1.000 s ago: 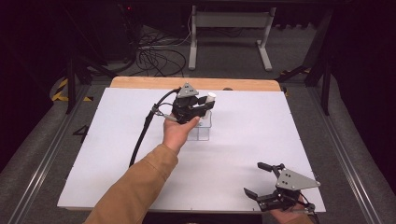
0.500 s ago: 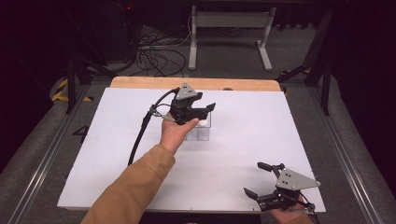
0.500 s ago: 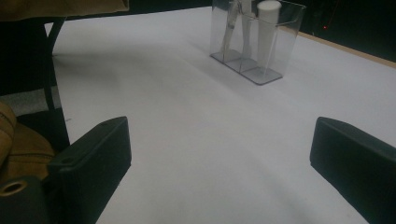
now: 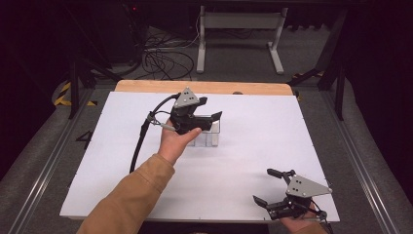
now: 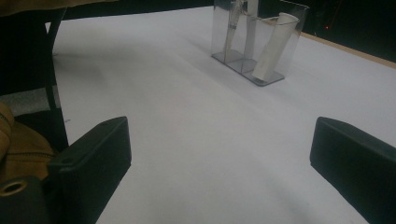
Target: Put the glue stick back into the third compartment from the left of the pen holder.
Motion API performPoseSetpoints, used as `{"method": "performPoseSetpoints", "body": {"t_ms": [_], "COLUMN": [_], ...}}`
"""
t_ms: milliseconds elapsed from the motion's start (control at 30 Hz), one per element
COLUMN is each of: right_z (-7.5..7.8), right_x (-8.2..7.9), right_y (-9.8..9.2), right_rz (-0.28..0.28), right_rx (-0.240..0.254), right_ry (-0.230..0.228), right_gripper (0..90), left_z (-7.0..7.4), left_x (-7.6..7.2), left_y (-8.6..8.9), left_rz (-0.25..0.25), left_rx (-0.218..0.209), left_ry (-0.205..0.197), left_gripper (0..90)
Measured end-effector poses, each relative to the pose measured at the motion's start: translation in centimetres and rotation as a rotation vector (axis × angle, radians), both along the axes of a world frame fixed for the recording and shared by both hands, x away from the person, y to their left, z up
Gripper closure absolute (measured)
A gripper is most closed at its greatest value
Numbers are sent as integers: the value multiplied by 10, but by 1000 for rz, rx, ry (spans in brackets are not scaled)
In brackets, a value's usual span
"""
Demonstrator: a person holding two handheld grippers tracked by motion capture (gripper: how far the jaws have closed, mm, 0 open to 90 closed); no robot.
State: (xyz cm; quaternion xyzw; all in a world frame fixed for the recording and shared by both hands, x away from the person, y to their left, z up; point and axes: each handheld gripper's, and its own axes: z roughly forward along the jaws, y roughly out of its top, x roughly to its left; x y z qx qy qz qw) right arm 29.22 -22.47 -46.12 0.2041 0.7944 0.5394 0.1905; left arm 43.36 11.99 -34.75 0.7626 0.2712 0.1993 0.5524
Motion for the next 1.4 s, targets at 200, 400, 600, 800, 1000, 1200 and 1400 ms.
{"method": "performPoseSetpoints", "body": {"t_ms": [200, 400, 600, 800, 1000, 1200, 1400], "right_z": [0, 0, 0, 0, 0, 0, 0], "right_x": [0, 1, 1, 1, 2, 1, 2], "right_y": [1, 2, 2, 2, 2, 3, 4], "right_rz": [-3, 0, -4, -5, -3, -5, 1], "right_rx": [5, -4, -2, -2, 2, 7, -2], "right_ry": [4, 1, 1, 1, 4, 7, 4], "right_gripper": [58, 58, 58, 58, 58, 58, 57], "left_z": [6, 3, 2, 1, -2, -9, -16], "left_x": [-17, -32, -39, -47, -59, -71, -83], "left_y": [18, 37, 49, 58, 71, 85, 98], "left_rz": [-7, -7, 4, 3, -13, -17, -48], "left_rx": [-7, -25, -17, -2, 2, 20, 12], "left_ry": [-6, -2, -5, -9, -15, -14, 6], "left_gripper": [256, 253, 252, 242, 218, 198, 155]}}
